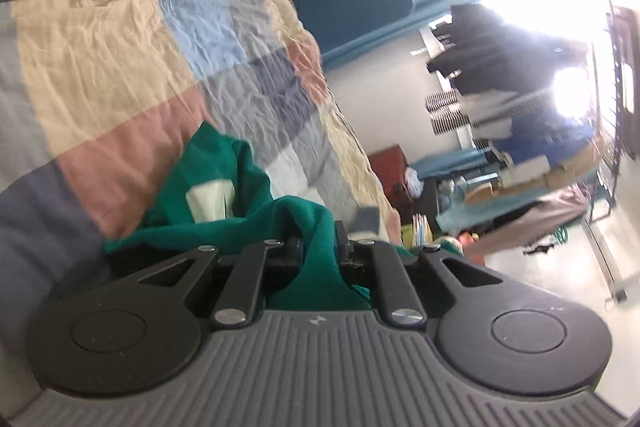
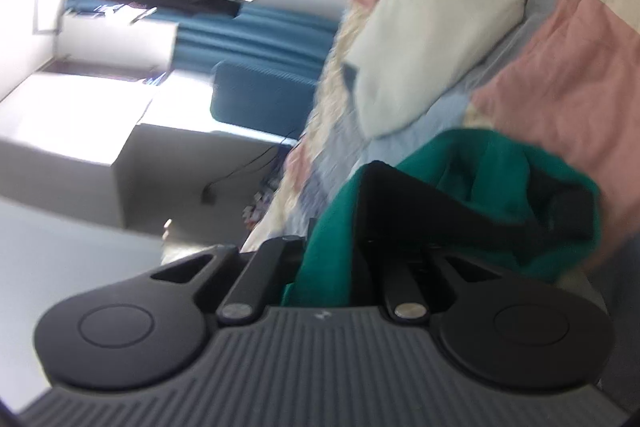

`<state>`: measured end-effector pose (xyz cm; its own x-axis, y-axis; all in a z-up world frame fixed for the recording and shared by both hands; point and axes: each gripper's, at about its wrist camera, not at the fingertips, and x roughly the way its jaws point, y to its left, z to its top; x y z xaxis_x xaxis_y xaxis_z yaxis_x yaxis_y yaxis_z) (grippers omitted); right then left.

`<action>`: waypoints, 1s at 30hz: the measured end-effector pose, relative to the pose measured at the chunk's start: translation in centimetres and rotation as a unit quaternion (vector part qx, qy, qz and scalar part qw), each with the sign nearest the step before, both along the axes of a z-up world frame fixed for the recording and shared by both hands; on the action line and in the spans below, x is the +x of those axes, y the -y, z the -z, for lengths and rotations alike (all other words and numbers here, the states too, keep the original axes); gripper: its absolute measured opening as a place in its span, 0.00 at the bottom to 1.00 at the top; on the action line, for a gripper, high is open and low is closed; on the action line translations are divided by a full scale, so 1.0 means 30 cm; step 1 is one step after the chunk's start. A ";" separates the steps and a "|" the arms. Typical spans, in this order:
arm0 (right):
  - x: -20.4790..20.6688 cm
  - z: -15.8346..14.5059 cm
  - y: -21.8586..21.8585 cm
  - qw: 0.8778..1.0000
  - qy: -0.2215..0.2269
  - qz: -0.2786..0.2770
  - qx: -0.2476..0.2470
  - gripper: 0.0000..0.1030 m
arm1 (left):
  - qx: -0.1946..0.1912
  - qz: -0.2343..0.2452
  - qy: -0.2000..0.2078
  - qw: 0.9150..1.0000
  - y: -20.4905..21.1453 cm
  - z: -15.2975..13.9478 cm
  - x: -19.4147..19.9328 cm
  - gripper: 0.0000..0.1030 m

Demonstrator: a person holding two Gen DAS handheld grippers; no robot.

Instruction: Fold large clothes

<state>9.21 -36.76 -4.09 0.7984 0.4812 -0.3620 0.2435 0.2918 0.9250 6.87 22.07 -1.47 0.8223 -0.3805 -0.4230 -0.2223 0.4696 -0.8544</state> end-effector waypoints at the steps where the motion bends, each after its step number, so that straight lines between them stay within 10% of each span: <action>1: 0.041 0.025 0.001 1.000 -0.006 0.003 -0.003 0.12 | 0.003 -0.004 -0.002 1.000 -0.003 0.022 0.043 0.14; 16: 0.392 0.448 0.012 0.997 -0.070 0.000 0.019 0.12 | 0.047 -0.007 -0.027 0.999 -0.018 0.369 0.504 0.14; 30: 0.430 0.466 0.007 0.998 -0.053 -0.022 0.004 0.15 | 0.117 0.032 -0.025 0.992 0.031 0.355 0.551 0.24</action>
